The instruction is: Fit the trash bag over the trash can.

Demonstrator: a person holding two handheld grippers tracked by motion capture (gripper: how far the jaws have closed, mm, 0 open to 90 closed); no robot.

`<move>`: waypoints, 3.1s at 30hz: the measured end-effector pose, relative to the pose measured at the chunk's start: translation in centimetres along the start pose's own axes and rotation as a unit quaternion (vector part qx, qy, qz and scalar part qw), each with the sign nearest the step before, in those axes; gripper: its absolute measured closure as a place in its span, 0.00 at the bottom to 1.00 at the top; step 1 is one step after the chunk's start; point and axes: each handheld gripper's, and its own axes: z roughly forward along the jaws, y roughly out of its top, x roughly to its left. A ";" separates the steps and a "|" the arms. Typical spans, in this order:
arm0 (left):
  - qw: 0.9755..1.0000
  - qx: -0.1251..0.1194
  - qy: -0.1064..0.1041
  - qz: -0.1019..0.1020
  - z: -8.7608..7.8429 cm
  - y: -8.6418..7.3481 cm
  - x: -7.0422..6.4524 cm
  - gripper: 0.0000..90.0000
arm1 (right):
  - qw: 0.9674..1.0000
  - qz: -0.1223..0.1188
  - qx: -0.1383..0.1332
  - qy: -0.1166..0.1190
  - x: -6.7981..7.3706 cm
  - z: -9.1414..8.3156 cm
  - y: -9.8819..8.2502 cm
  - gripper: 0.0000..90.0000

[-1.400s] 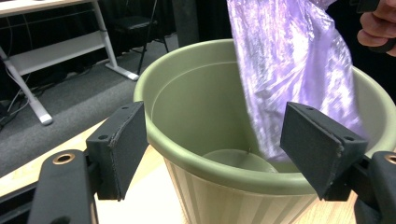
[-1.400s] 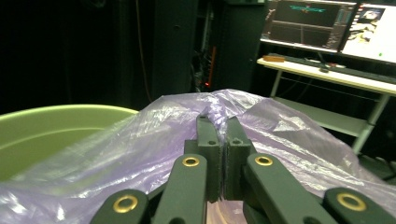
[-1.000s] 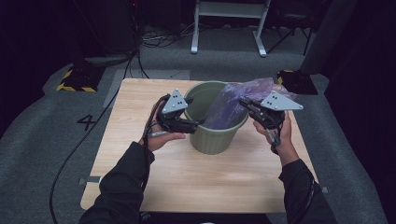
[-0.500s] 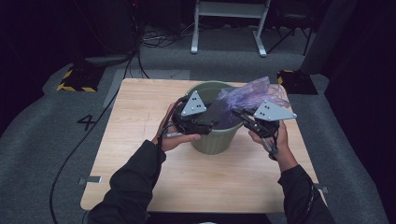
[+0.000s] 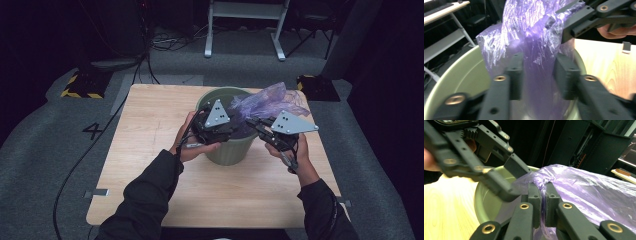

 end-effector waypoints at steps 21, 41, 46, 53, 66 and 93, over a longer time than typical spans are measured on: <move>1.000 0.010 0.026 -0.007 -0.6 -2.4 1.8 1.00 | 1.000 0.014 -0.001 -0.022 -0.3 -4.9 -2.2 0.32; 0.999 0.006 0.022 -0.023 -0.9 -3.4 2.7 0.99 | 0.996 0.029 0.042 -0.068 -3.8 -4.9 -5.7 0.73; 0.999 0.003 0.026 -0.027 -1.4 -3.5 2.9 0.91 | 0.998 0.032 0.015 -0.049 -3.6 -4.7 -4.8 0.98; 0.998 -0.030 0.019 -0.045 -2.7 -3.3 2.9 0.53 | 0.999 0.027 -0.014 -0.034 -2.9 -5.3 -3.5 1.00; 1.000 -0.007 0.015 0.015 -2.1 -0.9 0.2 0.43 | 1.000 0.004 -0.014 -0.018 -1.4 -5.0 -1.9 1.00; 0.995 -0.048 0.008 -0.083 -5.6 -3.2 4.3 0.23 | 0.998 0.019 -0.027 -0.060 -1.6 -5.9 -0.8 1.00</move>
